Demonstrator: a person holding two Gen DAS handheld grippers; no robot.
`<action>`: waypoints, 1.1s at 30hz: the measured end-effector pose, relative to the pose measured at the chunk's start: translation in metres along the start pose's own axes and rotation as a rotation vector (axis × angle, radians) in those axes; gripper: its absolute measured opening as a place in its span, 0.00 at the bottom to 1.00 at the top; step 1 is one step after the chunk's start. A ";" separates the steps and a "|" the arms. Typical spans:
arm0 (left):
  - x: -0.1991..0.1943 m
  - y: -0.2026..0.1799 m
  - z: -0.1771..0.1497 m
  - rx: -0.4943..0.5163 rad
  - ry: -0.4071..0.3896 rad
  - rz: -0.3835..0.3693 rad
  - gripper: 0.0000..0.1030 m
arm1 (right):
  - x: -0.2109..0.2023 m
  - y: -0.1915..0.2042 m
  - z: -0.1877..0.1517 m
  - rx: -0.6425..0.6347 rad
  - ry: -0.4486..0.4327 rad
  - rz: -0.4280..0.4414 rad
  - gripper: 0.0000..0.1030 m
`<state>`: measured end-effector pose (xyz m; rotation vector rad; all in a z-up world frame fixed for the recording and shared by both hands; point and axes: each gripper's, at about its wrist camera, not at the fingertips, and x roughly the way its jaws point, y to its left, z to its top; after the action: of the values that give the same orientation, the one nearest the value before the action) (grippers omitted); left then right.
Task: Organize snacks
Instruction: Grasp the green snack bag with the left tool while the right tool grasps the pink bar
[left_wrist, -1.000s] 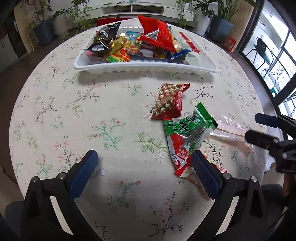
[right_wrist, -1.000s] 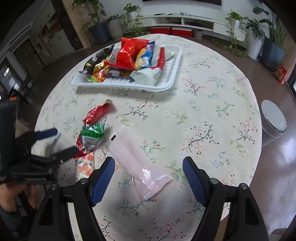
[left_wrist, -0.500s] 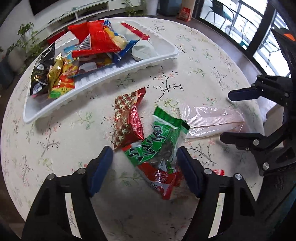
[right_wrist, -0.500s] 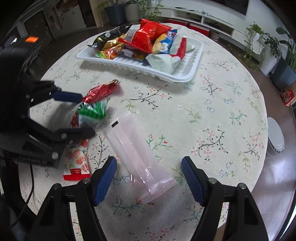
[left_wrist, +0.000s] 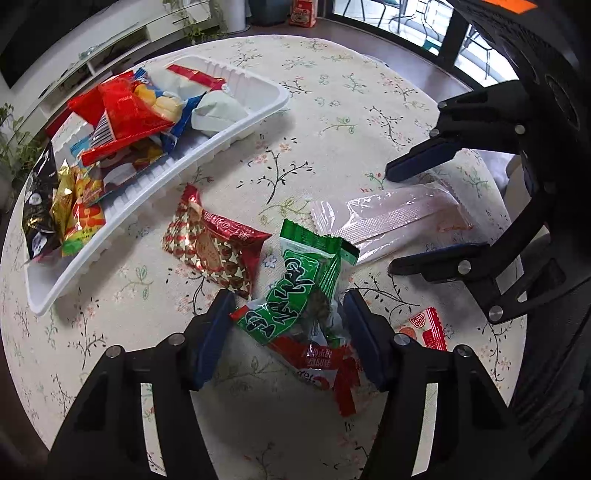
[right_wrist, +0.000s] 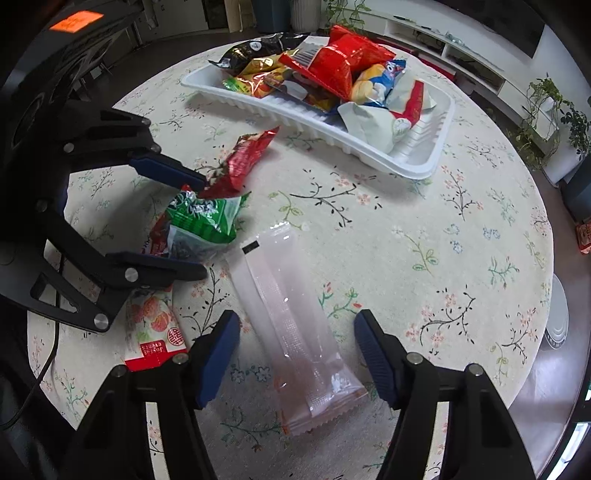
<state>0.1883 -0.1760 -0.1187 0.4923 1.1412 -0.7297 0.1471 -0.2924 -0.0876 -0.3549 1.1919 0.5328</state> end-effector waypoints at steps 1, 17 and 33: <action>0.000 0.001 0.001 0.004 0.005 -0.001 0.56 | 0.001 0.000 0.001 -0.003 0.006 0.004 0.65; -0.005 -0.012 -0.005 -0.023 0.013 0.053 0.35 | -0.005 0.005 -0.001 0.013 0.018 0.009 0.25; -0.029 0.014 -0.026 -0.110 -0.061 0.011 0.30 | -0.026 0.007 -0.008 0.093 -0.043 0.058 0.24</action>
<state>0.1753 -0.1413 -0.1012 0.3816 1.1144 -0.6646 0.1302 -0.2964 -0.0656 -0.2285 1.1837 0.5308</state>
